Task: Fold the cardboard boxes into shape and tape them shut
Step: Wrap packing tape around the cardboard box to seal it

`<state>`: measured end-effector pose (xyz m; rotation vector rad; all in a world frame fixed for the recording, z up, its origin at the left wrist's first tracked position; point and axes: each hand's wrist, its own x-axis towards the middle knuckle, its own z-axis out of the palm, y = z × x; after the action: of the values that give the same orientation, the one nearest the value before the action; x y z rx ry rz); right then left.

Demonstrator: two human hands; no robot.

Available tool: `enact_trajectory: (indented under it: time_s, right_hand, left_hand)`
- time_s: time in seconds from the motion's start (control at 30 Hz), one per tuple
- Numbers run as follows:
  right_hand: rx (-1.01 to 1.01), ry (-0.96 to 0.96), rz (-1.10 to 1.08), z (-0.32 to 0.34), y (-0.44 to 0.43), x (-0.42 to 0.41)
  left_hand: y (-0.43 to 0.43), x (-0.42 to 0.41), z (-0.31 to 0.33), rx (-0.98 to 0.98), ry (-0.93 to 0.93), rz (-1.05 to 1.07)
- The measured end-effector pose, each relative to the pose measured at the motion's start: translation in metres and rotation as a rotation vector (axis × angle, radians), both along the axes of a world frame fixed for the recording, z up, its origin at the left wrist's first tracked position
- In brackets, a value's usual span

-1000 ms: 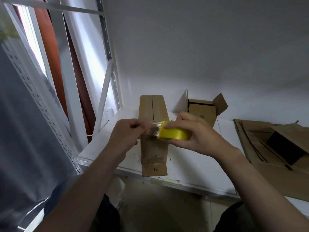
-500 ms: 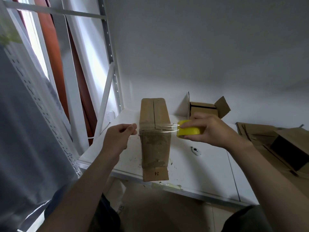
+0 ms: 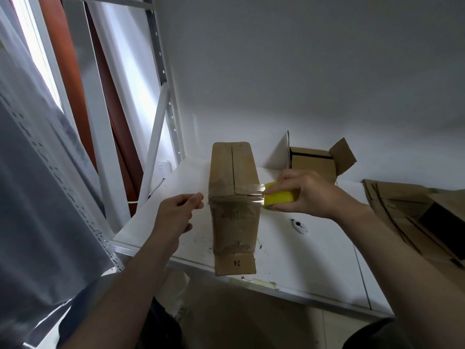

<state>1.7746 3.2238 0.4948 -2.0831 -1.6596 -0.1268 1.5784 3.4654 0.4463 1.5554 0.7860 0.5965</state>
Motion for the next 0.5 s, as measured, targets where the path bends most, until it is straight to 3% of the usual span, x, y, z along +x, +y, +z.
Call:
enact_trajectory:
  time_s: [0.17,0.3,0.5]
  right_hand:
    - [0.026,0.011,0.003,-0.01,0.007,0.011]
    - [0.078,0.048,0.029,-0.014,0.015,0.016]
    - [0.161,0.049,0.029,-0.023,0.028,0.021]
  left_hand:
    - [0.003,0.019,-0.01,-0.02,-0.025,0.005]
    - [0.011,0.034,-0.019,-0.142,-0.058,-0.024]
    - [0.021,0.061,-0.029,0.398,-0.013,0.032]
